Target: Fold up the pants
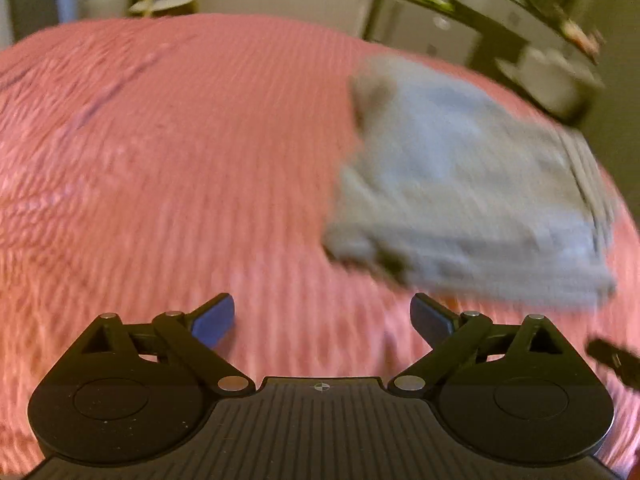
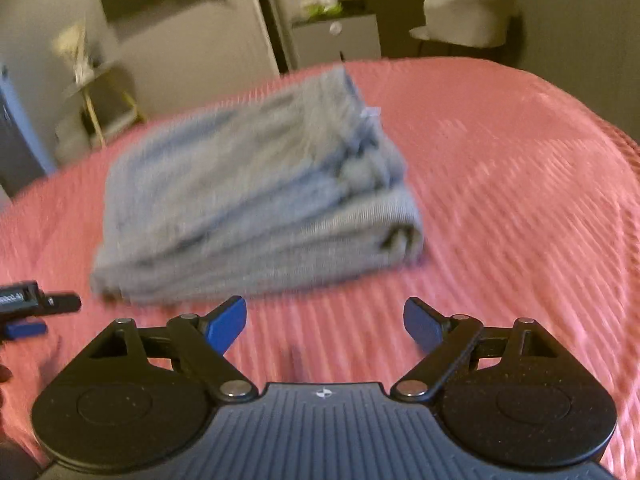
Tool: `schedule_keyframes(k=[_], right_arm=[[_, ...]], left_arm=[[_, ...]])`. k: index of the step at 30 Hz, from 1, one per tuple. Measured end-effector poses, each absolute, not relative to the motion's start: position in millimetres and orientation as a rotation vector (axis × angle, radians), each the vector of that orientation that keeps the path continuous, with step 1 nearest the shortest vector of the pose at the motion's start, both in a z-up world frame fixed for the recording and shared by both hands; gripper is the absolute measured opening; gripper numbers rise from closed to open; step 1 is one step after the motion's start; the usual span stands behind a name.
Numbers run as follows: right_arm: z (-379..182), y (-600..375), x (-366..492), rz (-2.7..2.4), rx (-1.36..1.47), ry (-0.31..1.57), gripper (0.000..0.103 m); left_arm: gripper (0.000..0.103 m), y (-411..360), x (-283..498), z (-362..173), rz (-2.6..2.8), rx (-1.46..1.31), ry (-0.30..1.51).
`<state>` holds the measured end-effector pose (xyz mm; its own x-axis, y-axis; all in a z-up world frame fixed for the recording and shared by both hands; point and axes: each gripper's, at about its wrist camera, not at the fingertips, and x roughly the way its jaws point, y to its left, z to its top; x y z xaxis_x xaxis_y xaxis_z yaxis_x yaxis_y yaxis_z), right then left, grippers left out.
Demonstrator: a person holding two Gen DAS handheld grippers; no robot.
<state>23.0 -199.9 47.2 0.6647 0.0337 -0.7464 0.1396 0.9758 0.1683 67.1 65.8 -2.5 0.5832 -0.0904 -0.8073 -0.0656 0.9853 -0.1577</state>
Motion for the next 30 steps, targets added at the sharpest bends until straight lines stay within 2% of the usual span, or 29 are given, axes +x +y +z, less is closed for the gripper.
schedule_keyframes(k=[3, 6, 11, 19, 24, 30], right_arm=[[42.4, -183.2, 4.0, -0.148, 0.18, 0.893, 0.086], [44.0, -173.8, -21.1, -0.101, 0.15, 0.862, 0.086], [60.7, -156.7, -40.7, -0.154, 0.033, 0.793, 0.086], [82.8, -141.2, -45.5, -0.148, -0.056, 0.784, 0.086], [94.0, -139.2, -42.7, -0.128, -0.105, 0.765, 0.086], [89.0, -145.2, -26.3, -0.138, -0.033, 0.784, 0.086]], left_arm=[[0.098, 31.6, 43.5, -9.6, -0.043, -0.053, 0.975], [0.098, 14.3, 33.1, -10.3, -0.047, 0.034, 0.969], [0.098, 18.5, 21.1, -2.3, 0.003, 0.025, 0.924], [0.1, 15.6, 16.4, 18.9, 0.031, 0.095, 0.822], [0.1, 11.4, 24.4, 27.0, -0.063, 0.1, 0.825], [0.1, 5.1, 38.6, 19.2, -0.073, 0.093, 0.857]])
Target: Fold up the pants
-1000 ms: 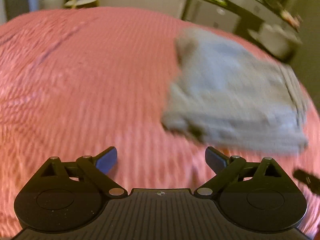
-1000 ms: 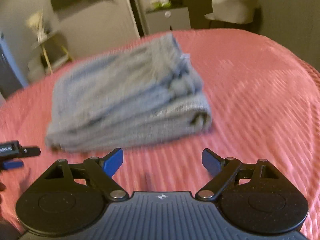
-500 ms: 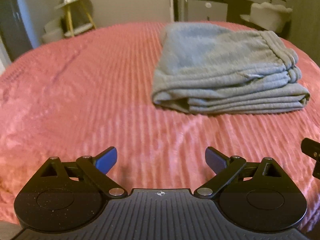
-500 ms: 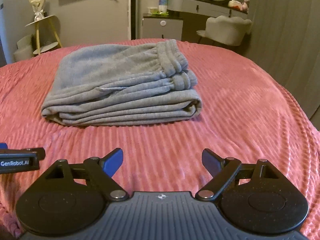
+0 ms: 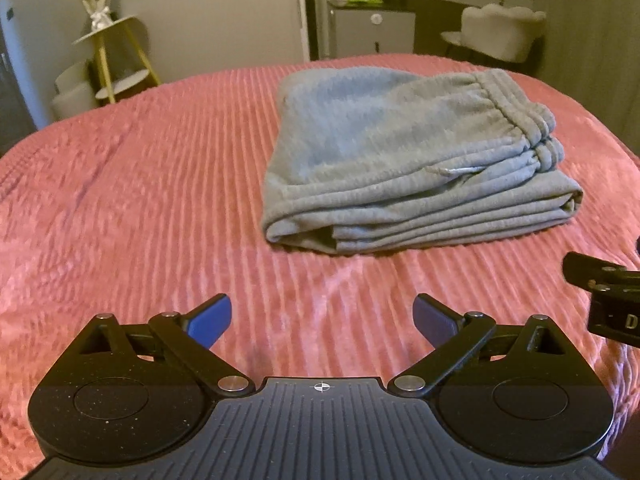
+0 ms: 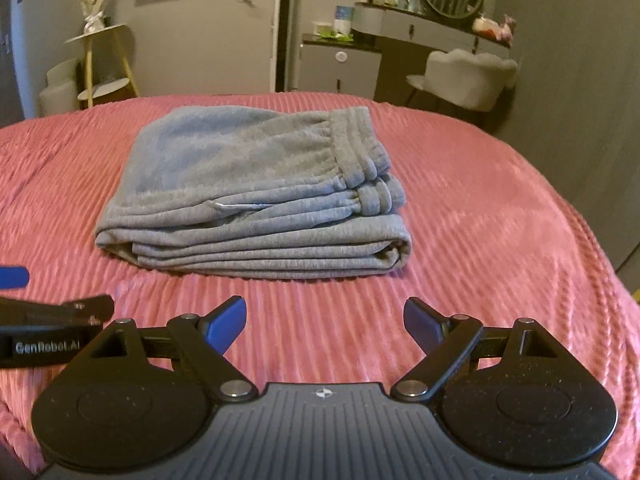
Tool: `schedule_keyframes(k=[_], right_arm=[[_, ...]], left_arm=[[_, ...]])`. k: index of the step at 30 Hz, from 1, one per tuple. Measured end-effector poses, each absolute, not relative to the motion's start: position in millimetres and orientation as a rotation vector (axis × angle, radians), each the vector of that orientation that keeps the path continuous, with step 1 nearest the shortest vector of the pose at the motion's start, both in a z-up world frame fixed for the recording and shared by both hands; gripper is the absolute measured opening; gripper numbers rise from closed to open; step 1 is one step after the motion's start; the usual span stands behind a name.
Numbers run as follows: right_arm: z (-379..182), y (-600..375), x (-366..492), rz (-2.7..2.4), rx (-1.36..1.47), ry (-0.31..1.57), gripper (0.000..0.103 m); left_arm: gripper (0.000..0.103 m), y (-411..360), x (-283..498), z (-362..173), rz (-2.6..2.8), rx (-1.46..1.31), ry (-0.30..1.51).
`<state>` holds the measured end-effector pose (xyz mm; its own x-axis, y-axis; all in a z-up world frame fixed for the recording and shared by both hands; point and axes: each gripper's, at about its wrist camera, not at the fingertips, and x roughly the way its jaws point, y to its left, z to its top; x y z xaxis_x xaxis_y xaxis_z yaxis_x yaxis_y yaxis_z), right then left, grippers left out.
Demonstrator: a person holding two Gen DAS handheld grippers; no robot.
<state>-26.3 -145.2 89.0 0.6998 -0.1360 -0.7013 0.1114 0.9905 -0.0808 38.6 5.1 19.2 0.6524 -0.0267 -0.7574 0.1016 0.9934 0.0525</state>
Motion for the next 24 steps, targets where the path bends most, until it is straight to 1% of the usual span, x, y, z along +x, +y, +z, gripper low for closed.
schedule_keyframes(k=[6, 24], right_arm=[[71.7, -147.4, -15.2, -0.15, 0.026, 0.832, 0.086], [70.4, -151.6, -18.2, -0.162, 0.074, 0.826, 0.086]], left_arm=[[0.1, 3.1, 48.6, 8.6, -0.057, 0.094, 0.887], [0.1, 4.3, 49.9, 6.4, -0.071, 0.06, 0.921]])
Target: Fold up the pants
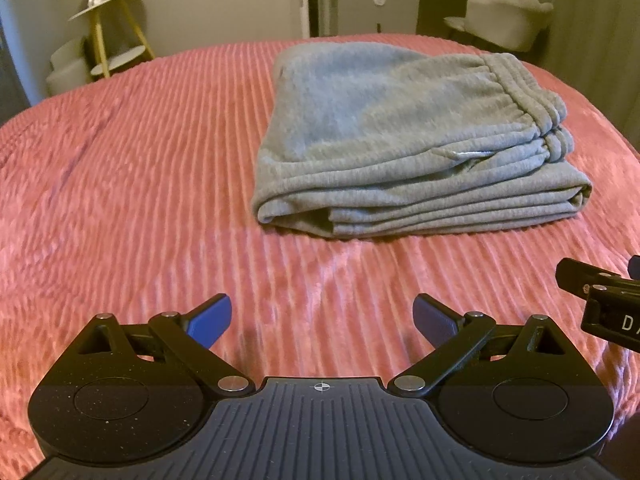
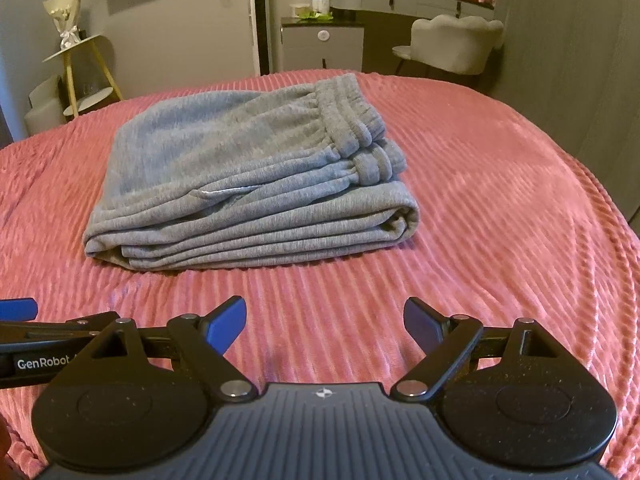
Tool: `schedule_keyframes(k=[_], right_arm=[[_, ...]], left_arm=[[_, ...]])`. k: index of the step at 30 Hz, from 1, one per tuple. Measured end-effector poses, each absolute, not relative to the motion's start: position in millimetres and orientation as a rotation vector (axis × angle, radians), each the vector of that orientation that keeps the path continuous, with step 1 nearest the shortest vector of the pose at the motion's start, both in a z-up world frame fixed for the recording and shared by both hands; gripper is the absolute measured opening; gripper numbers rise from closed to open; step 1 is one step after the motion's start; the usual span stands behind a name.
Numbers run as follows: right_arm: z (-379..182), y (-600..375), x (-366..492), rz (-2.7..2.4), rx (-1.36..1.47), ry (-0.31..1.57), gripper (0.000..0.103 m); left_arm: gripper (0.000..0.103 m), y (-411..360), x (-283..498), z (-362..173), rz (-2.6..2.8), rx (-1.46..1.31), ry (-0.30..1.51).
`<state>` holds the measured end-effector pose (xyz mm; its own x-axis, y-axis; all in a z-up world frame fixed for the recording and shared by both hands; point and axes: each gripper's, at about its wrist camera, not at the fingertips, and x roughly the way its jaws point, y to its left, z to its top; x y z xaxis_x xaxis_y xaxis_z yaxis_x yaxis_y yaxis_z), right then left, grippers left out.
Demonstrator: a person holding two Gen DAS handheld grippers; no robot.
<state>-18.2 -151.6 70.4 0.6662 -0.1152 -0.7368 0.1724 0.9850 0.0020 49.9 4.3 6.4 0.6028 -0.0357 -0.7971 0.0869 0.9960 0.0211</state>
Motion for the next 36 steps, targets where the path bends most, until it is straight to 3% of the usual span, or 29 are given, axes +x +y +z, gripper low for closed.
schedule_keyframes(k=[36], right_arm=[[65.3, -147.9, -16.3, -0.16, 0.054, 0.848, 0.086]], left_arm=[[0.1, -1.1, 52.5, 0.4, -0.094, 0.054, 0.962]])
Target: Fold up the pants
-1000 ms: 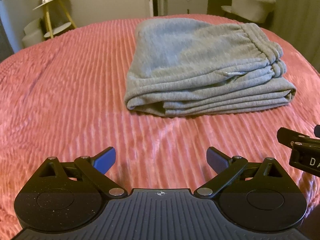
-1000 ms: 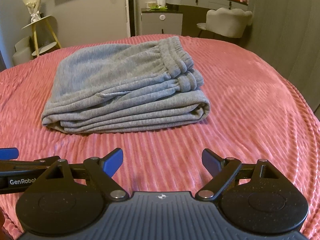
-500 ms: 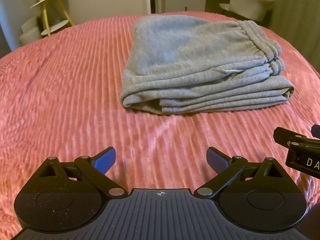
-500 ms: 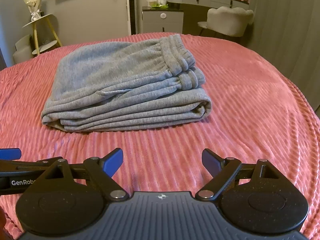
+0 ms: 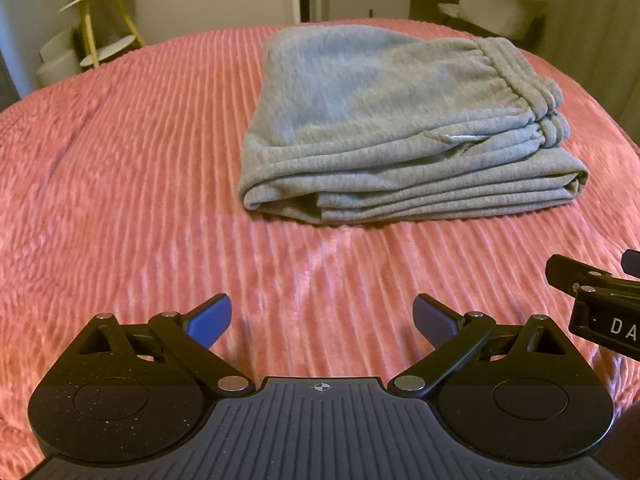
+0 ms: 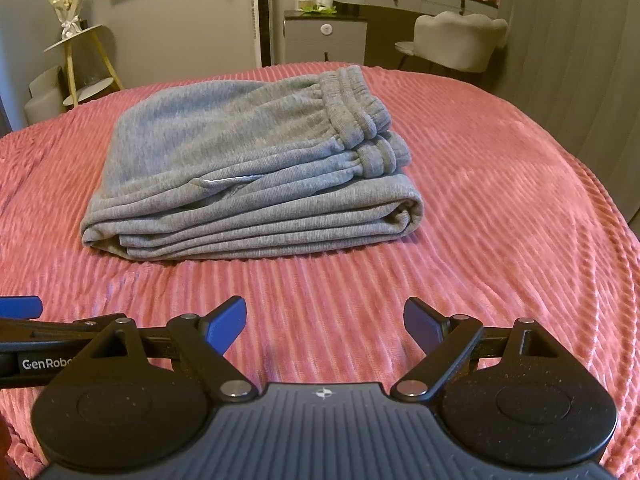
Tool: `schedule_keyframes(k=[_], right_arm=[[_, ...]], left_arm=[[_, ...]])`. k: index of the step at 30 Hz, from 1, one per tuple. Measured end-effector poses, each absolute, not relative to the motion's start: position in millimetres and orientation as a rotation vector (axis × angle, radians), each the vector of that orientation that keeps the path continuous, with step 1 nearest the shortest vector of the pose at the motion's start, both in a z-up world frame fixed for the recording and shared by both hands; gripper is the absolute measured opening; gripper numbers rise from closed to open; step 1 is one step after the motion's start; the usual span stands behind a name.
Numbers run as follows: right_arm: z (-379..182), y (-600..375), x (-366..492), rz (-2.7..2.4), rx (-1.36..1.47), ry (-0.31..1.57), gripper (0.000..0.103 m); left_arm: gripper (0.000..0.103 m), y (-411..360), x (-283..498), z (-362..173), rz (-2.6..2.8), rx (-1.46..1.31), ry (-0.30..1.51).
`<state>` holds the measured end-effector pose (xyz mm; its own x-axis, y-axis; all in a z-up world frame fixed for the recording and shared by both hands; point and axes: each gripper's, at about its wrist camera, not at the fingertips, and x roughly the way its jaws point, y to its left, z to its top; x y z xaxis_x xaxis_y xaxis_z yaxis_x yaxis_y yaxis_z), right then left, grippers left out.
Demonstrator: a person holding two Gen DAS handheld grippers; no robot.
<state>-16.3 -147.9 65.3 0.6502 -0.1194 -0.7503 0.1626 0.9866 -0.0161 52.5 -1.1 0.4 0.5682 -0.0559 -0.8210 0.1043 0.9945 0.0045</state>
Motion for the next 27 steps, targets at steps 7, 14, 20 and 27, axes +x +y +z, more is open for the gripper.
schedule_keyframes(k=[7, 14, 20, 27], right_arm=[[64.3, -147.9, -15.7, -0.164, 0.053, 0.853, 0.086], [63.1, -148.4, -15.2, -0.166, 0.052, 0.859, 0.086], [61.9, -148.2, -14.5, -0.167, 0.048, 0.863, 0.086], [60.9, -148.5, -14.0, -0.167, 0.051, 0.869, 0.086]], left_arm=[[0.1, -1.5, 53.2, -0.2, -0.1, 0.047, 0.966], [0.1, -2.2, 53.6, -1.4, -0.104, 0.049, 0.974], [0.1, -3.0, 53.5, -1.7, -0.111, 0.049, 0.978], [0.1, -2.7, 53.6, -1.7, -0.112, 0.049, 0.981]])
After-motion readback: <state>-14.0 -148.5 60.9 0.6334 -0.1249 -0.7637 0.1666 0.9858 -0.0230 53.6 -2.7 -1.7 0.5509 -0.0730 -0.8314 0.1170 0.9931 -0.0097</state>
